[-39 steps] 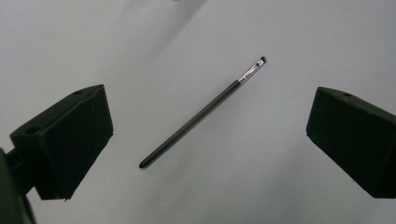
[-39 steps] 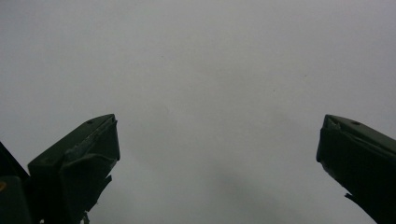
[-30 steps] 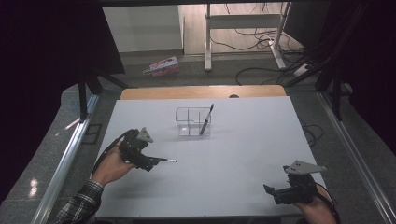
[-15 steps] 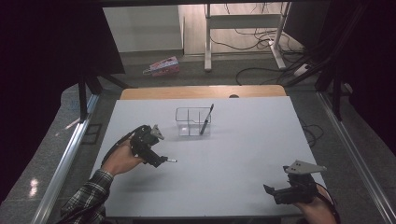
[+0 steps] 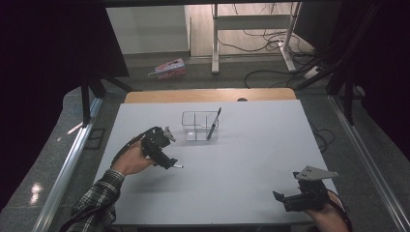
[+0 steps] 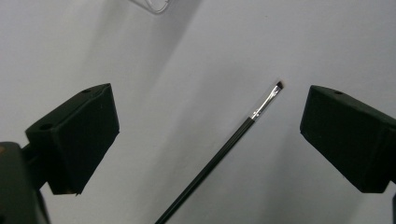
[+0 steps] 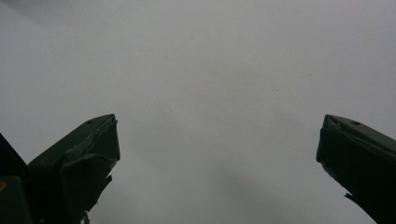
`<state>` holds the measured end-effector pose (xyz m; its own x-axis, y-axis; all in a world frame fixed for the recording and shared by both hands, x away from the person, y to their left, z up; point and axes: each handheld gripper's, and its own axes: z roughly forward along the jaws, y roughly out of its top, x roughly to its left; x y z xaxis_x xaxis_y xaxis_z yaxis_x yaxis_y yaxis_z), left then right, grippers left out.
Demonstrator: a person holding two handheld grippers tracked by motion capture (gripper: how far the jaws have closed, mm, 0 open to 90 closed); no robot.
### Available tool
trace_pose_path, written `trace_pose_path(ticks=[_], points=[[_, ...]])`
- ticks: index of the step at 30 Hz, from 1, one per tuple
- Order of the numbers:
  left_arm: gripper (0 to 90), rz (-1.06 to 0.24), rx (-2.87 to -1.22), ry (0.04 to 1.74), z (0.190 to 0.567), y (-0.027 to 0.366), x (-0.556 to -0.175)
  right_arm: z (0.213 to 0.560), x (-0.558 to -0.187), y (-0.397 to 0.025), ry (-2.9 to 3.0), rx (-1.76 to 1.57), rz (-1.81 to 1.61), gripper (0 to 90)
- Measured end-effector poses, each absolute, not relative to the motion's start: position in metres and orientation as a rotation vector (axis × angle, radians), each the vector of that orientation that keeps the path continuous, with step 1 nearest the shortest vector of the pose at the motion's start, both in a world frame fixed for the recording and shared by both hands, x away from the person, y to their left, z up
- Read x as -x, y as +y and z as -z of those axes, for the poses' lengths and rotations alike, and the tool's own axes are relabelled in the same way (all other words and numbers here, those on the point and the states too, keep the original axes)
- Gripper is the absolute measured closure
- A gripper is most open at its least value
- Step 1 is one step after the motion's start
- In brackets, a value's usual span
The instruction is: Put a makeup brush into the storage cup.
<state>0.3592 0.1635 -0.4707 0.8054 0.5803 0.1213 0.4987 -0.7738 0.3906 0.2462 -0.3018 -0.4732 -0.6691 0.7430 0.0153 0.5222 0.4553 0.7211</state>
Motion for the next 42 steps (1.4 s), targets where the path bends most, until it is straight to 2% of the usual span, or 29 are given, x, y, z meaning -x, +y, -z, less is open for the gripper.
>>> trace_pose_path(ticks=[18,28,30,32,35,39,42], points=[[8.8,-0.258,-2.706,0.791,0.497,0.164,-0.361,0.473,-0.246,-0.302,2.408,-1.082,-1.038,0.0],[15.4,-0.224,-2.747,0.761,0.508,0.16,-0.362,0.473,-0.246,-0.302,2.411,-1.082,-1.04,0.0],[19.8,-0.211,-2.756,0.751,0.509,0.16,-0.362,0.473,-0.246,-0.302,2.41,-1.081,-1.04,0.0],[28.2,-0.181,-2.765,0.75,0.512,0.161,-0.363,0.473,-0.246,-0.302,2.41,-1.08,-1.039,0.0],[40.5,-0.069,-2.729,0.767,0.513,0.166,-0.365,0.473,-0.246,-0.302,2.41,-1.079,-1.039,0.0],[54.6,-0.052,-2.73,0.765,0.511,0.166,-0.364,0.473,-0.246,-0.301,2.412,-1.079,-1.036,0.0],[72.9,-0.034,-2.76,0.706,0.51,0.164,-0.363,0.473,-0.246,-0.301,2.411,-1.077,-1.037,0.0]])
